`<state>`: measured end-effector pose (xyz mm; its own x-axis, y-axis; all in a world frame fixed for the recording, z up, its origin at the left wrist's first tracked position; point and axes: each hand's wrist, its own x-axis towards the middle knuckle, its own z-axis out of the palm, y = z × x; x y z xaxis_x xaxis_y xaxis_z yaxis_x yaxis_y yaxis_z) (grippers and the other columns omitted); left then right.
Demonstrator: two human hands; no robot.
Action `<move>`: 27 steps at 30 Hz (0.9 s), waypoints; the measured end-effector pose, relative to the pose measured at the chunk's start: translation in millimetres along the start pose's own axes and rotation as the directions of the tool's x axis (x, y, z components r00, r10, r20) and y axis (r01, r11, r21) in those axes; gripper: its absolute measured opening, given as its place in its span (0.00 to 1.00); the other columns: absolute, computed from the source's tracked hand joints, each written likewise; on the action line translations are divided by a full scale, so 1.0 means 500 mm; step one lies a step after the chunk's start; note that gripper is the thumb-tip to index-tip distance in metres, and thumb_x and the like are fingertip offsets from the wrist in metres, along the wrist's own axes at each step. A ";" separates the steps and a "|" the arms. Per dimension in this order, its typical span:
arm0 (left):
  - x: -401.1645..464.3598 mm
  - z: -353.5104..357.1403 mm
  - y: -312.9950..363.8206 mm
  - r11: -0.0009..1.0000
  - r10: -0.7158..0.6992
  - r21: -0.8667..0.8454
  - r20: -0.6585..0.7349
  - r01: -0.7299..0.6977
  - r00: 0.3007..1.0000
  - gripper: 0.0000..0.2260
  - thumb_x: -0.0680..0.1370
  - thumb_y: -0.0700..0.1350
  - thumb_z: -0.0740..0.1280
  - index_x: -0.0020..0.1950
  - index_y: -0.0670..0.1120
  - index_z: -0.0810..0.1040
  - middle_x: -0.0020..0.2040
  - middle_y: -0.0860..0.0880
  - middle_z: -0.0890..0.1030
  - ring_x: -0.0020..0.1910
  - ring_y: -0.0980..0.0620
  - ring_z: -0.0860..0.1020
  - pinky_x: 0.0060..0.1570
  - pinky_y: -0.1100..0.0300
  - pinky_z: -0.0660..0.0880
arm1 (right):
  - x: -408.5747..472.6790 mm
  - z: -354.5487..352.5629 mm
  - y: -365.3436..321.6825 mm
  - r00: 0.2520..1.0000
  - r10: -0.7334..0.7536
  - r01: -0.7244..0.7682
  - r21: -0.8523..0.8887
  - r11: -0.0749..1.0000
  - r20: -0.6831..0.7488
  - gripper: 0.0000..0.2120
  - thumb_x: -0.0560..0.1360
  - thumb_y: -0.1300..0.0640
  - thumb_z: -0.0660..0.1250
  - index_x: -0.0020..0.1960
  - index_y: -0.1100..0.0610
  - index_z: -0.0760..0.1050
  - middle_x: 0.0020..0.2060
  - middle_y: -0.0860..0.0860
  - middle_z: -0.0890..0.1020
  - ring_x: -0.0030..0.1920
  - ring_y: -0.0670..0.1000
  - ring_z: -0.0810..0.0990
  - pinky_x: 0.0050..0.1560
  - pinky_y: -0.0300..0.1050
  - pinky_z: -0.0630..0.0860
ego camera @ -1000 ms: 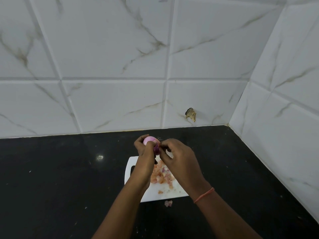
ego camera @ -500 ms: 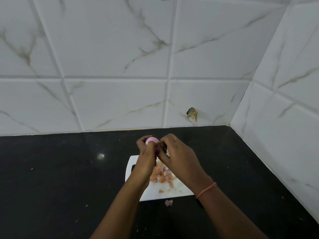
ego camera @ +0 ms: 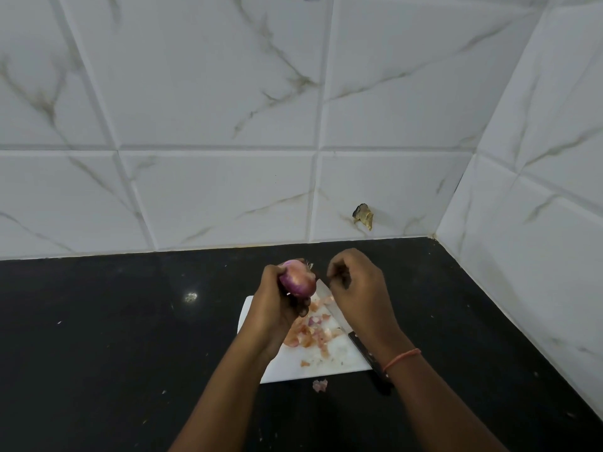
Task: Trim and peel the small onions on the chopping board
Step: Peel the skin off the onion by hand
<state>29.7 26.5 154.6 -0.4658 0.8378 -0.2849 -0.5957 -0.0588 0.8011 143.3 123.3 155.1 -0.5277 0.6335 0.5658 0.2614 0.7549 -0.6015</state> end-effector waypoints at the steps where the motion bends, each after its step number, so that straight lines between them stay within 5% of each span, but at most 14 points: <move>1: 0.001 -0.001 0.000 1.000 -0.009 -0.018 0.008 0.009 1.000 0.19 0.83 0.49 0.53 0.61 0.42 0.79 0.47 0.40 0.81 0.35 0.49 0.71 0.35 0.58 0.70 | -0.002 0.001 0.000 1.000 -0.014 0.014 0.038 0.999 -0.016 0.10 0.73 0.71 0.64 0.42 0.57 0.77 0.40 0.48 0.79 0.41 0.45 0.79 0.41 0.44 0.79; 7: 0.005 -0.005 -0.003 1.000 -0.005 -0.013 0.016 0.005 1.000 0.21 0.82 0.51 0.52 0.64 0.42 0.79 0.50 0.41 0.79 0.36 0.51 0.73 0.30 0.61 0.72 | -0.007 0.009 -0.020 0.965 0.141 -0.211 0.332 0.919 0.222 0.14 0.79 0.52 0.65 0.65 0.50 0.75 0.57 0.42 0.80 0.58 0.40 0.78 0.56 0.35 0.76; 17: 0.005 -0.004 -0.005 0.995 0.045 0.090 -0.031 -0.042 0.999 0.18 0.84 0.52 0.54 0.54 0.45 0.81 0.39 0.47 0.80 0.34 0.53 0.70 0.34 0.58 0.65 | 0.000 0.015 -0.030 0.999 -0.014 0.001 0.239 0.971 0.053 0.06 0.71 0.68 0.72 0.45 0.59 0.81 0.43 0.47 0.80 0.46 0.45 0.80 0.44 0.30 0.74; 22: 0.009 -0.012 -0.009 0.964 0.079 0.256 -0.023 -0.070 0.997 0.22 0.82 0.60 0.59 0.62 0.44 0.79 0.40 0.48 0.77 0.35 0.53 0.70 0.35 0.58 0.69 | 0.004 0.013 -0.030 0.995 0.030 -0.054 0.255 0.965 0.098 0.04 0.73 0.66 0.71 0.45 0.59 0.80 0.40 0.47 0.82 0.44 0.43 0.81 0.44 0.31 0.76; 27: 0.006 -0.004 -0.010 0.990 -0.005 0.140 -0.046 0.011 0.999 0.22 0.82 0.59 0.61 0.62 0.42 0.79 0.39 0.46 0.76 0.32 0.53 0.69 0.31 0.60 0.68 | 0.001 0.021 -0.024 0.994 0.061 -0.081 0.235 0.969 0.095 0.04 0.75 0.65 0.69 0.47 0.58 0.79 0.42 0.46 0.81 0.46 0.43 0.80 0.46 0.32 0.76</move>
<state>30.0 28.4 148.8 -0.4925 0.8123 -0.3125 -0.5031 0.0272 0.8638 131.2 113.0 156.6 -0.5850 0.6592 0.4724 0.1061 0.6397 -0.7613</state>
